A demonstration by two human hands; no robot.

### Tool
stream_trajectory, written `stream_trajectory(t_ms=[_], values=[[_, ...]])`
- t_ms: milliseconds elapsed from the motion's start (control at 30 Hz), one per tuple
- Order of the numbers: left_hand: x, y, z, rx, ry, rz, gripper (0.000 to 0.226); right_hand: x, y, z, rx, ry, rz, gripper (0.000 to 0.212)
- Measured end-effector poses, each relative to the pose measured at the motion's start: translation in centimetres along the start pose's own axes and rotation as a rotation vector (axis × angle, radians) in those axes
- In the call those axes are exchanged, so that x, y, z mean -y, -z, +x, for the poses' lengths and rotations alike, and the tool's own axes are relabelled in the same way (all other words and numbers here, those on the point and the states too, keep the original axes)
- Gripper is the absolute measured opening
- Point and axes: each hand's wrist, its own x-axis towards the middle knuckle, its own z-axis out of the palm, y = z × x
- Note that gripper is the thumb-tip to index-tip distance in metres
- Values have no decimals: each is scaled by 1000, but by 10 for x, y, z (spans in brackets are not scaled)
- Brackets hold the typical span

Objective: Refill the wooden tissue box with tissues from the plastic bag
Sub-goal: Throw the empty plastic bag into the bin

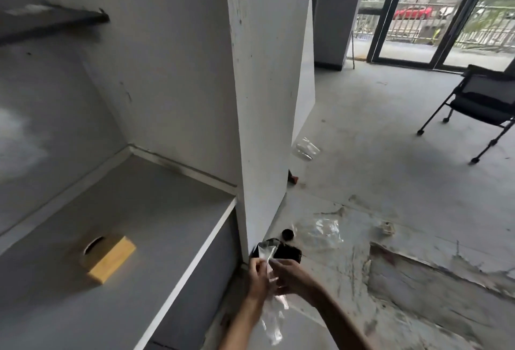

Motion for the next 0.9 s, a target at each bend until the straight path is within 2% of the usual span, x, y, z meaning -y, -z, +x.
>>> stream_trajectory(t_ms=[133, 200, 267, 333, 467, 533, 600, 667, 833, 900], values=[[15, 16, 35, -129, 182, 30, 16, -29, 6, 38, -358, 95, -342, 32], [21, 19, 60, -126, 283, -5, 19, -40, 15, 50, -463, 82, -391, 28], [24, 18, 82, -89, 385, -135, 19, -43, 21, 61, -322, -62, -180, 26], [31, 15, 104, -45, 466, -241, 13, -45, 27, 80, -163, -239, 81, 37], [52, -11, 169, 112, 526, -241, 14, -58, 42, 146, -251, -212, 161, 57], [56, -20, 199, 123, 552, -195, 17, -59, 49, 170, -299, -190, 188, 58], [79, -32, 246, 208, 593, -173, 16, -74, 65, 210, -322, -200, 240, 60], [111, -47, 300, 272, 621, -124, 28, -97, 86, 257, -329, -221, 288, 62], [157, -93, 408, 294, 606, -57, 41, -187, 140, 385, -290, -201, 436, 47], [194, -99, 450, 316, 605, -97, 49, -237, 155, 436, -323, -210, 522, 42]])
